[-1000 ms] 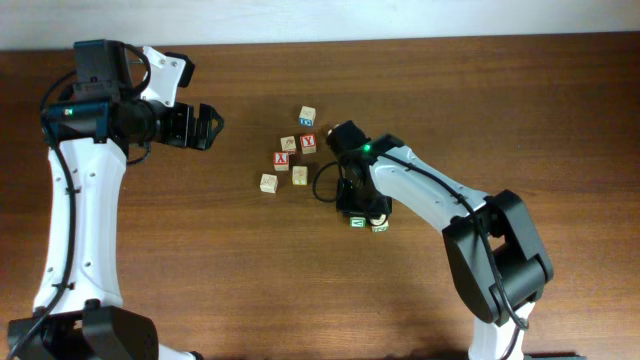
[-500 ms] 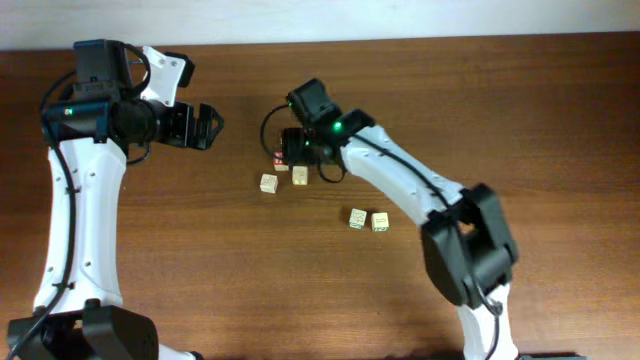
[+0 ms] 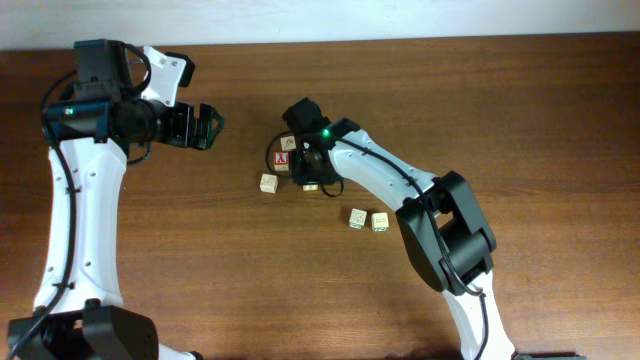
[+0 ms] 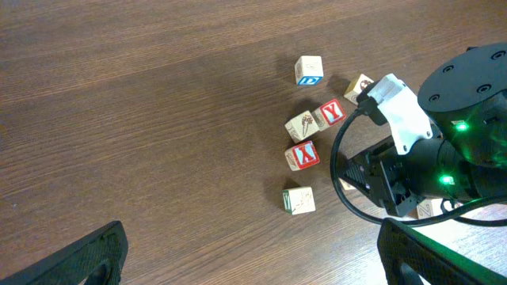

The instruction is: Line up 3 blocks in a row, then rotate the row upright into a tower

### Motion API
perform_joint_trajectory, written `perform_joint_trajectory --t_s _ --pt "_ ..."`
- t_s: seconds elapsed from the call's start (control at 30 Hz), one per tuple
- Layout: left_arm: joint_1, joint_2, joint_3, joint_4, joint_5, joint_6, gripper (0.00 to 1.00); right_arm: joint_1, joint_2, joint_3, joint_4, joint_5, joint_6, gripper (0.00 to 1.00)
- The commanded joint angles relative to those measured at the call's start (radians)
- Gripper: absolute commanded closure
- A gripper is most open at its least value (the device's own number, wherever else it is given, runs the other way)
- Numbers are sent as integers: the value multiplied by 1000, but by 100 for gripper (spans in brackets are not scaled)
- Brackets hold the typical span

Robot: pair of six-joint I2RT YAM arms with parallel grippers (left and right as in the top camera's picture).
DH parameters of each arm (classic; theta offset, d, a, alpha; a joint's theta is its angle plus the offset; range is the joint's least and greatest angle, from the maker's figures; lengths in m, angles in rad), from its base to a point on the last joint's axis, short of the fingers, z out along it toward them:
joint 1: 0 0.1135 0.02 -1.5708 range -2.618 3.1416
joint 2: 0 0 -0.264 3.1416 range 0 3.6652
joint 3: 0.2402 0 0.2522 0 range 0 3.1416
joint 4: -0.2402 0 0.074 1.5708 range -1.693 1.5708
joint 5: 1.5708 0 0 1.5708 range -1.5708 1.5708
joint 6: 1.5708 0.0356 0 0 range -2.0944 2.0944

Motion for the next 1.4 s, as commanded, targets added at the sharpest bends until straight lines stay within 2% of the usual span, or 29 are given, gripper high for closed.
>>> perform_joint_trajectory --t_s 0.0,0.1,0.2,0.3,0.33,0.47,0.57,0.67,0.7,0.8,0.9,0.93,0.97,1.03,1.13,1.2,1.37 --pt "1 3 15 -2 1 15 1 -6 -111 63 -151 -6 5 70" --pt "1 3 15 -2 1 15 1 -3 -164 62 -365 -1 9 69" --pt "1 3 15 -2 1 15 1 -1 -161 -140 -280 5 82 69" --pt "1 3 15 -2 1 15 1 -4 -161 -214 -244 6 96 69" --pt "1 3 15 -2 1 15 1 -4 -161 -219 -244 6 96 68" --pt "0 3 15 -2 1 15 1 -4 -161 -219 -248 2 95 53" --pt "1 3 15 -2 1 15 1 -15 -183 -165 -287 1 59 53" --pt "1 3 15 -2 1 15 1 -43 -336 -65 -385 2 3 51" --pt "1 3 15 -2 1 15 1 -79 -431 -66 -439 30 -26 50" --pt "1 3 15 -2 1 15 1 -160 -463 -109 -560 138 -31 51" --pt "1 3 15 -2 1 15 1 -230 -462 -323 -427 132 -50 55" --pt "1 3 15 -2 1 15 1 -258 -462 -428 -346 104 -48 61" --pt "1 3 15 -2 1 15 1 -274 -462 -516 -251 24 -49 63" --pt "1 3 15 -2 1 15 1 -280 -462 -643 -85 -7 -37 66" --pt "1 3 15 -2 1 15 1 -280 -462 -645 -71 -31 -58 67" --pt "1 3 15 -2 1 15 1 -278 -462 -645 -37 -124 -163 66" --pt "1 3 15 -2 1 15 1 -251 -462 -645 -6 -163 -202 66"
